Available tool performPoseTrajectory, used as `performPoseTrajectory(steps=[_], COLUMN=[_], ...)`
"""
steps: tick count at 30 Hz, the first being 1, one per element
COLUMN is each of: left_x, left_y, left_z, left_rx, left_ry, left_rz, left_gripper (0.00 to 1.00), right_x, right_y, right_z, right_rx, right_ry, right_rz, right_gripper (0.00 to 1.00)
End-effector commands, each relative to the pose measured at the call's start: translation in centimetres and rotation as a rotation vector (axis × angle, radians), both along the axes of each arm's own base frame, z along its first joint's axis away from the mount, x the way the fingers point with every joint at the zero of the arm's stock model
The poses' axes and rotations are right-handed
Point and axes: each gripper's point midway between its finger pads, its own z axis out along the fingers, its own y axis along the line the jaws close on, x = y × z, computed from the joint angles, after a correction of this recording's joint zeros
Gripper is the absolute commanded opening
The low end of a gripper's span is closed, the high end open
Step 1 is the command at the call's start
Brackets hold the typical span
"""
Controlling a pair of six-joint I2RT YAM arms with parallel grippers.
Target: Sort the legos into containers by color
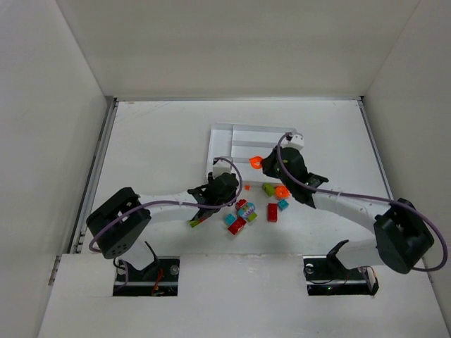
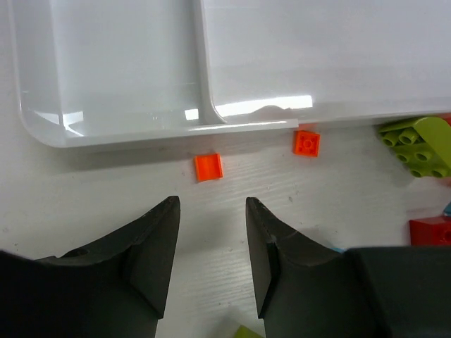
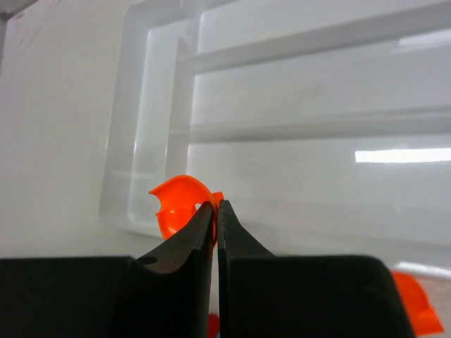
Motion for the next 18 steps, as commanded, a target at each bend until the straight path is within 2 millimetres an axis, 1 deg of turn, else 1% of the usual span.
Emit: performPoseTrajectory(steps=[1,3,6,10,12,14,16,18], left_x=[1.6,1.5,1.1,1.0,1.3,1.7,2.0,2.2], left_y=[-0.3,0.1,1.1,3.5,5.0,6.7,8.1,9.1], left_z=[1.7,1.6,2.2,4.7,6.2,7.6,8.9,9.5], left_rx=[-0.004,-0.009,-0.038,-0.109,-0.151,-0.179,-0.207,-0.224], left_ry=[-0.049,-0.048,-0.066,-0.111,-0.131,-0.148,-0.168,-0.172], left_rz=[0.029,0.042,0.067,0.122,0.160,0.196,0.229,0.243], left_gripper=[0.39,0.39,0.39,0.39,0.39,0.39,0.39,0.39], right_x=[3.7,4.7,5.8,7.4,8.1,8.0,7.4,6.7], right_y=[0.1,1.2,2.8,5.1,6.7,8.6,10.1,11.3], right_z=[2.8,3.1,3.0,1.8,1.5,1.1,0.4,-0.6], right_rx=[-0.028,-0.026,-0.037,-0.049,-0.031,-0.023,-0.032,-0.036], right_ry=[-0.069,-0.070,-0.069,-0.046,-0.032,-0.024,-0.011,0.005], right_rz=[-0.011,0.016,0.051,0.085,0.118,0.154,0.180,0.203], right_gripper=[0.10,0.10,0.10,0.10,0.10,0.10,0.10,0.10])
